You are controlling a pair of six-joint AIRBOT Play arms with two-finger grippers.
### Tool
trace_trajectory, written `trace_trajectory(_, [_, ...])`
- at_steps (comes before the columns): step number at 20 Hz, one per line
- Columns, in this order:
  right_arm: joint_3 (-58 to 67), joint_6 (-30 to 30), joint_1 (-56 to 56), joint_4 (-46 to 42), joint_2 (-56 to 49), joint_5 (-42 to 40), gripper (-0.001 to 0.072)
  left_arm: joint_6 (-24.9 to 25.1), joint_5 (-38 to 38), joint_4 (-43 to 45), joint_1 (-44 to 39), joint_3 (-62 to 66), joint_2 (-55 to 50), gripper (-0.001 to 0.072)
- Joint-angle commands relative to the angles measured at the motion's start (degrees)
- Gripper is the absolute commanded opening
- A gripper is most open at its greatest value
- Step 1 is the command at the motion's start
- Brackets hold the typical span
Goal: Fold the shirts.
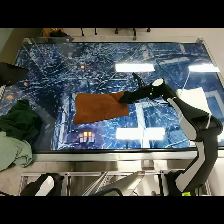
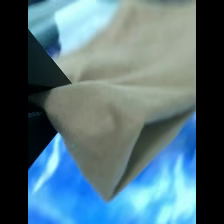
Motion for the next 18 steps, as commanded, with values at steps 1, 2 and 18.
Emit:
trace_trajectory(1, [2.73, -1.75, -2.54, 6.21, 6.32, 1.27, 0.0027, -0.02, -1.60, -0.13, 0.07, 0.00, -1.51, 0.0012])
trace_trajectory(2, [4.11, 0.09, -4.59, 6.78, 8.37, 1.29, 0.0027, -0.02, -1.57, -0.13, 0.07, 0.00, -1.49, 0.0012])
trace_trajectory(18, [12.61, 10.51, -46.84, 13.22, 14.01, -9.35, 0.0027, 0.42, -2.78, -0.37, 0.07, 0.00, -1.49, 0.0012])
